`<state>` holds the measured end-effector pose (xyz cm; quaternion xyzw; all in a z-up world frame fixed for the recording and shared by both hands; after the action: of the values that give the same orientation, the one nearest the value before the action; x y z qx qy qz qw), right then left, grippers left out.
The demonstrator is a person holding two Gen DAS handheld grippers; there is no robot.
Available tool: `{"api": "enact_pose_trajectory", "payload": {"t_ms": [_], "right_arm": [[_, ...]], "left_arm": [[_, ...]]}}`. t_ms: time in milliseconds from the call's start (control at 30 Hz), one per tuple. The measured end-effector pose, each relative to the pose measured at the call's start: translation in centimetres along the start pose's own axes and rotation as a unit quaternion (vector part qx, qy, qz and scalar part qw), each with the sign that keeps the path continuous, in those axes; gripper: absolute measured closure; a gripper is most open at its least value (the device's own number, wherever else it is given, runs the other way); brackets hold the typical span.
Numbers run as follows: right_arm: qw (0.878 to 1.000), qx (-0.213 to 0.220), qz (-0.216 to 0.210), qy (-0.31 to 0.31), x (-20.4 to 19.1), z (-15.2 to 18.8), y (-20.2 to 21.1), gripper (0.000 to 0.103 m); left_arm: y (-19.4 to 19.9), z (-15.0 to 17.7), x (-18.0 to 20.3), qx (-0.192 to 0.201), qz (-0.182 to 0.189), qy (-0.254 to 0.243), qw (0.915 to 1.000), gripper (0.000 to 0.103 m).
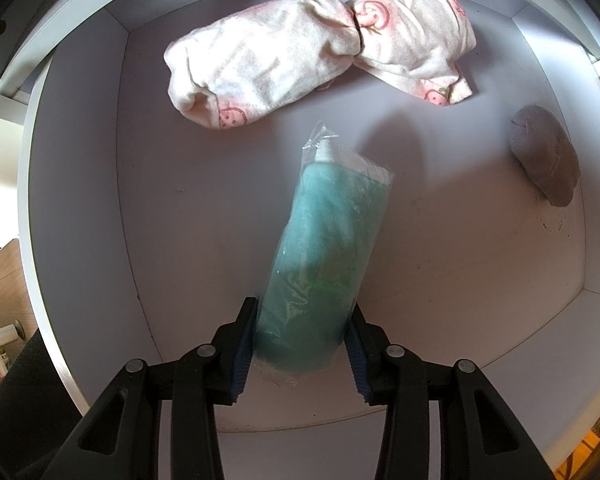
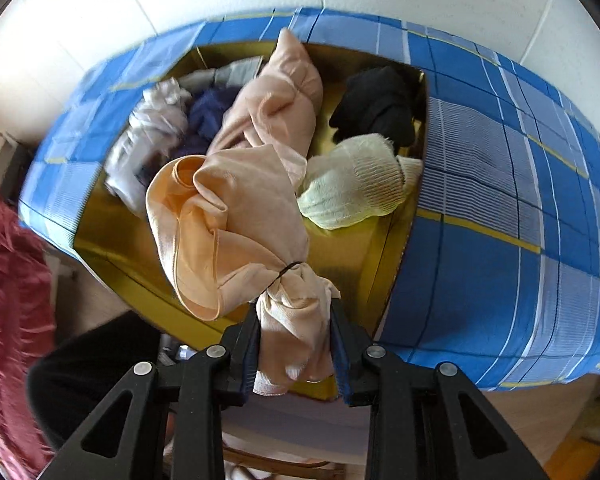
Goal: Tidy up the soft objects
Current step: 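Lift the beige garment out of the drawer with the right gripper toward the tray, then lower the beige garment into the gold tray and open the right gripper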
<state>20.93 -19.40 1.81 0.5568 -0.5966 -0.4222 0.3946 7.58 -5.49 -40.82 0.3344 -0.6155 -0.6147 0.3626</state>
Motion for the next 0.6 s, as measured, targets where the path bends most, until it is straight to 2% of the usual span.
{"api": "enact_pose_trajectory", "payload": {"t_ms": [167,300,367,467,600], "right_arm": [[0.999,-0.015,0.037,0.032,-0.2,0.3,-2.1,0.071],[0.997,-0.022,0.059,0.051,-0.2,0.4,-3.2,0.063],[0.996,-0.022,0.057,0.061,-0.5,0.7,-3.3,0.06],[0.995,-0.016,0.067,0.075,-0.7,1.1,-2.9,0.06],[0.996,-0.001,0.059,0.073,-0.8,1.4,-1.8,0.06]], "left_arm": [[0.1,0.0,0.0,0.0,0.0,0.0,1.0,0.059],[0.0,0.0,0.0,0.0,0.0,-0.001,1.0,0.059],[0.1,0.0,0.0,0.0,0.0,0.0,1.0,0.059],[0.2,0.0,0.1,0.0,0.0,-0.001,1.0,0.059],[0.4,0.2,0.2,0.0,-0.001,-0.001,1.0,0.057]]}}
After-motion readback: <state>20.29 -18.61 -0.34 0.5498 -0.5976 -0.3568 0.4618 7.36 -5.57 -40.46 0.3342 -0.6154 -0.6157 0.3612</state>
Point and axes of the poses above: each gripper's, at about its wrist camera, not at the fingertips, and y roughly against the way its jaws point, x to its right, z to its underside, the point moved 9 cm from there along -y, roughly the way its jaws point, and after that the axes turned 3 degrees about z, right-handed, at the moved point
